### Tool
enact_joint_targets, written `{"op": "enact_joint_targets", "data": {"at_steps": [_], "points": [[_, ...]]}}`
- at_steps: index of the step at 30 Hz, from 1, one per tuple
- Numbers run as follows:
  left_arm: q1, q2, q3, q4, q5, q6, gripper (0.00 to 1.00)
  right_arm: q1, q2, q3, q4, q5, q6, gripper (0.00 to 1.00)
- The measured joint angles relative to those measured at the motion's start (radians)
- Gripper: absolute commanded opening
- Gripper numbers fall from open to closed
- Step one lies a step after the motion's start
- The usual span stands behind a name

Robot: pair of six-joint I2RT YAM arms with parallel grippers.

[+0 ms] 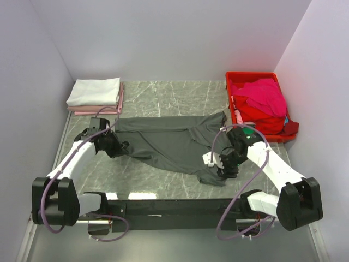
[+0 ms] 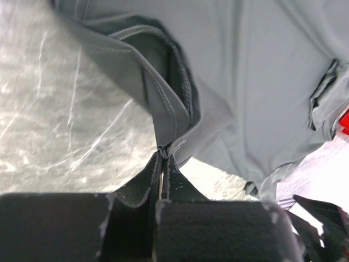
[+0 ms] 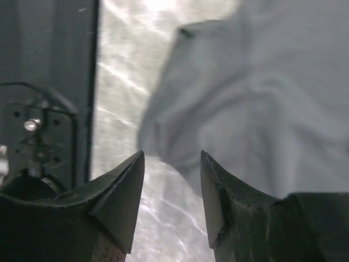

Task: Fold and stack the t-shirts
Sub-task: Fold the tshirt

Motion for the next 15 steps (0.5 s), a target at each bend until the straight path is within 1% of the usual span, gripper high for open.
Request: {"op": "enact_joint_targets", "data": {"at_steps": [5,9,12,15], "points": [[0.011,-0.029,-0.041,-0.003,0.021,0.000,0.00,0.114,0.002,-0.067,0.011,0.053,0.048,0.52],[0.016,-0.032,-0.042,-0.001,0.030,0.000,0.00,0.159,0.003,-0.078,0.055,0.096,0.115,0.51],[0.018,-0.032,-0.041,0.001,0.038,0.000,0.00,0.181,0.027,-0.079,0.111,0.124,0.171,0.44],[0.019,-0.032,-0.041,0.003,0.043,0.001,0.00,0.201,0.064,-0.079,0.165,0.138,0.219,0.24]]}}
